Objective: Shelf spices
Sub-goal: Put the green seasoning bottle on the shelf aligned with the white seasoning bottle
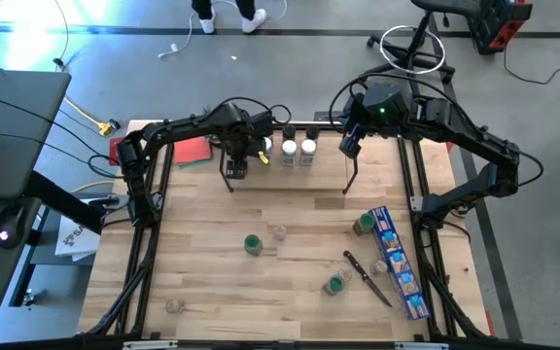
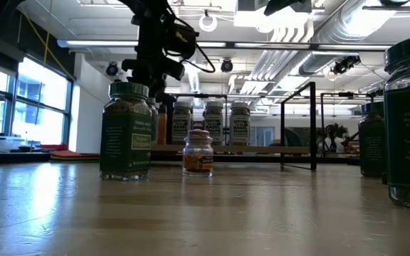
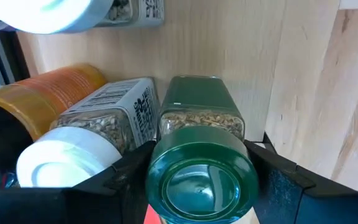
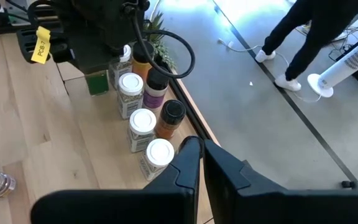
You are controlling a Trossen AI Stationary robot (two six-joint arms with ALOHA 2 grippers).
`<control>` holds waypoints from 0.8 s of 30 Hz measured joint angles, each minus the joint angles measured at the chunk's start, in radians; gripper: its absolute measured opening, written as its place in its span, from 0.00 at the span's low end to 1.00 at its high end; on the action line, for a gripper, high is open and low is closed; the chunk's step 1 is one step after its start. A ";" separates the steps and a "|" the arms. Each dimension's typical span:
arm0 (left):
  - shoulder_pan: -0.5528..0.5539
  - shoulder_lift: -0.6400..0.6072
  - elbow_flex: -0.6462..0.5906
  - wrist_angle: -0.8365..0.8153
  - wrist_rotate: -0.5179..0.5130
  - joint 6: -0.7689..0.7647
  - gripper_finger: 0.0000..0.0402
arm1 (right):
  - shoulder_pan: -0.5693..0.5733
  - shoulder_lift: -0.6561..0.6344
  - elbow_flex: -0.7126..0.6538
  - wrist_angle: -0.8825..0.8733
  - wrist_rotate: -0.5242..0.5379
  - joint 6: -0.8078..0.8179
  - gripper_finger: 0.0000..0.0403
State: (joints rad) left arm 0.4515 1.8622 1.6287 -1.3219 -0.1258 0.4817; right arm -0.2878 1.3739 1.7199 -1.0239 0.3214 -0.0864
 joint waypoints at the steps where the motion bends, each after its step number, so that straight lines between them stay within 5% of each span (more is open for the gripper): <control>1: 0.000 0.000 0.000 -0.002 0.011 0.000 0.54 | 0.000 0.000 0.000 0.000 0.000 0.000 0.03; 24: -0.001 0.000 -0.001 0.016 0.087 -0.044 0.60 | 0.000 0.000 0.000 0.000 0.000 0.008 0.03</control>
State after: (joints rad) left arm 0.4507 1.8622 1.6279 -1.3064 -0.0387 0.4377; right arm -0.2878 1.3739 1.7199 -1.0237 0.3214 -0.0788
